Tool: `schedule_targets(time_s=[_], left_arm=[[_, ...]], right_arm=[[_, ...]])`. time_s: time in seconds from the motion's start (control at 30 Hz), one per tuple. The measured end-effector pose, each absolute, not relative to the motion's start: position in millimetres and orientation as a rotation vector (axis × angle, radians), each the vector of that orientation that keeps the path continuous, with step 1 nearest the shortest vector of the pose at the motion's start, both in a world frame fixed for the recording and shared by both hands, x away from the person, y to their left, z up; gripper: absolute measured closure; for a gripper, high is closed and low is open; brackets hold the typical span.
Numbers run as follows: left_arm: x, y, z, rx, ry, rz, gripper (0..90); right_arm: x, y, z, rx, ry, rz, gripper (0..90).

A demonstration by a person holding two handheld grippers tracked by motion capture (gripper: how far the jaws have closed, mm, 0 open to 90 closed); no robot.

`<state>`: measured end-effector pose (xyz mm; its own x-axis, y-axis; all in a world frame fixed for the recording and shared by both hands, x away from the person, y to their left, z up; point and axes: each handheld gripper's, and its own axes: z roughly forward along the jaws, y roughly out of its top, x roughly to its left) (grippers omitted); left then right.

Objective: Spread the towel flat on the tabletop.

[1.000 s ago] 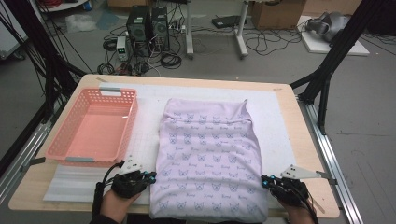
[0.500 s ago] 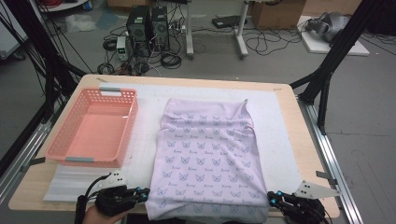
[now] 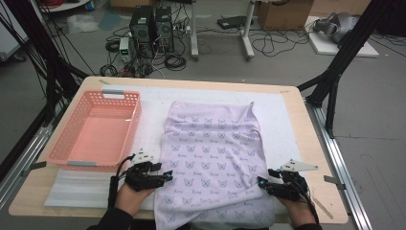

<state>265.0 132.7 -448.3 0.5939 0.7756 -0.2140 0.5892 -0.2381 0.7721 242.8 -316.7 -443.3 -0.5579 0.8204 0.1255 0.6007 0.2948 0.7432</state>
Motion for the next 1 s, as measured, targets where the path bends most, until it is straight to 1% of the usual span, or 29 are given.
schedule_targets(time_s=[0.03,0.07,0.1,0.17,0.2,0.3,0.37,0.53,0.57,0.63,0.67,0.77,1.0], left_arm=[[266,128,-448,1.962,1.083,0.293,43.6],[265,122,-449,1.994,1.063,0.356,47.2],[264,119,-449,2.033,1.027,0.44,57.0],[268,121,-449,2.024,1.024,0.431,79.8],[270,121,-448,2.026,1.032,0.411,87.2],[276,119,-447,2.028,1.051,0.422,87.9],[280,118,-447,2.015,1.07,0.43,87.9],[291,117,-448,1.991,1.098,0.448,88.1],[294,116,-447,1.984,1.108,0.455,88.1],[301,117,-445,1.967,1.128,0.478,88.1],[305,118,-444,1.967,1.133,0.487,88.1],[317,119,-440,1.943,1.152,0.528,88.1],[340,117,-437,1.877,1.166,0.549,88.1]], right_arm=[[245,-314,-444,1.291,2.289,1.118,42.2],[247,-313,-445,1.283,2.289,1.112,42.3],[247,-311,-445,1.289,2.288,1.105,42.9],[248,-311,-445,1.281,2.289,1.099,47.5],[249,-312,-444,1.284,2.303,1.122,50.4],[247,-318,-435,1.297,2.232,1.216,46.1],[249,-322,-429,1.327,2.172,1.258,41.6],[262,-310,-440,1.324,2.254,1.125,41.3],[265,-307,-444,1.315,2.268,1.094,46.4],[267,-303,-446,1.272,2.268,1.018,68.6],[270,-303,-444,1.264,2.281,1.019,88.5],[279,-303,-444,1.209,2.303,0.999,89.0],[310,-305,-444,1.234,2.188,0.984,89.2]])
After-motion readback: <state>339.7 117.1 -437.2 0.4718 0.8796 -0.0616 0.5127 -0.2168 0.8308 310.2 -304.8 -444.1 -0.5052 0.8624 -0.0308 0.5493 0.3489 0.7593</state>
